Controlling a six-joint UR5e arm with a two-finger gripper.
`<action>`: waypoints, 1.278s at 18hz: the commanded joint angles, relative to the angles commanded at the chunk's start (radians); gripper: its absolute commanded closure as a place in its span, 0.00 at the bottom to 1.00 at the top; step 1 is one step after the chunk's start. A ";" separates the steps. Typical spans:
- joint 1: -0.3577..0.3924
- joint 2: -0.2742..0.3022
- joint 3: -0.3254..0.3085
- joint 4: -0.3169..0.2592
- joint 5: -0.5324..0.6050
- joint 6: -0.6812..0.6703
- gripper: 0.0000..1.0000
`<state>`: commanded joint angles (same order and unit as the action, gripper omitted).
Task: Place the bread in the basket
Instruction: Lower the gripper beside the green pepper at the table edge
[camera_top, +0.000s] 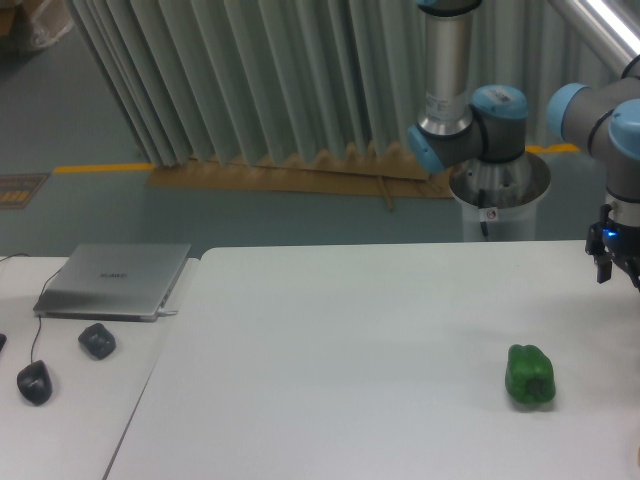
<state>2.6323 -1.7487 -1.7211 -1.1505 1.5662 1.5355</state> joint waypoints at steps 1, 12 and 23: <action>0.000 0.000 -0.002 0.002 0.000 -0.002 0.00; -0.005 -0.048 0.087 0.015 0.035 -0.061 0.00; -0.084 -0.184 0.196 0.057 0.124 -0.178 0.00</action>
<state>2.5480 -1.9327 -1.5249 -1.0937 1.6903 1.3577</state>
